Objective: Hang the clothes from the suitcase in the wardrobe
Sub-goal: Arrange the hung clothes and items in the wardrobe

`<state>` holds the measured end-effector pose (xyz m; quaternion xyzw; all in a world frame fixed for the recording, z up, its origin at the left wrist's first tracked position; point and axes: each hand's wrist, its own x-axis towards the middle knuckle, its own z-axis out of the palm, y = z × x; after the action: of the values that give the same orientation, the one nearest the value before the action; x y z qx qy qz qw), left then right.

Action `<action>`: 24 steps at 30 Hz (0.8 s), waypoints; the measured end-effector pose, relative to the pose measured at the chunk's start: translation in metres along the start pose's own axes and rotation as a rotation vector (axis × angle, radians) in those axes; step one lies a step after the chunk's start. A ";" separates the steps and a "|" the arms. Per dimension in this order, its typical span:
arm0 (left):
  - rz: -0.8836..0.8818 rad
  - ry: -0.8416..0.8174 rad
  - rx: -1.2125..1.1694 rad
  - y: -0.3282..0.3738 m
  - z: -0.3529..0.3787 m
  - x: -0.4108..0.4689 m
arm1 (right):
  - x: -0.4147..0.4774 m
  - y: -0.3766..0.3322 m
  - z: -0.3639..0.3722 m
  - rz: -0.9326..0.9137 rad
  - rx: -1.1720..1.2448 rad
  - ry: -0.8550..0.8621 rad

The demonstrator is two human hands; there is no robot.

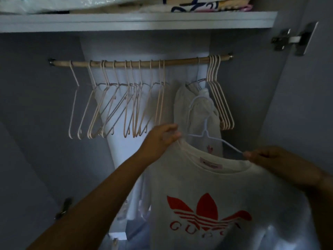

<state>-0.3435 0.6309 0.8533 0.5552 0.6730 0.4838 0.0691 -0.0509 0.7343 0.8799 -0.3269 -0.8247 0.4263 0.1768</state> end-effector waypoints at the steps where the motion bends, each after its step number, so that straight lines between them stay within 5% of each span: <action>1: 0.000 -0.053 -0.042 0.011 0.014 0.002 | -0.004 0.001 0.005 0.032 0.011 0.020; 4: -0.016 -0.225 -0.145 0.041 0.053 0.006 | -0.010 0.007 0.019 0.079 0.035 0.038; 6: -0.024 -0.071 -0.081 0.050 0.076 0.009 | -0.011 0.009 0.028 0.095 0.060 0.090; 9: -0.266 0.233 -0.148 0.054 0.098 0.005 | -0.009 0.016 0.041 0.138 0.095 0.170; 14: -0.626 -0.104 -0.540 0.055 0.115 0.011 | 0.010 0.004 0.066 0.151 0.265 0.275; 24: -0.562 -0.068 -0.724 0.045 0.082 0.086 | 0.049 -0.017 0.078 0.055 0.360 0.306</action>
<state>-0.2934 0.7440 0.8812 0.3070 0.5826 0.6315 0.4093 -0.1372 0.7149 0.8492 -0.3733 -0.6897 0.5167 0.3434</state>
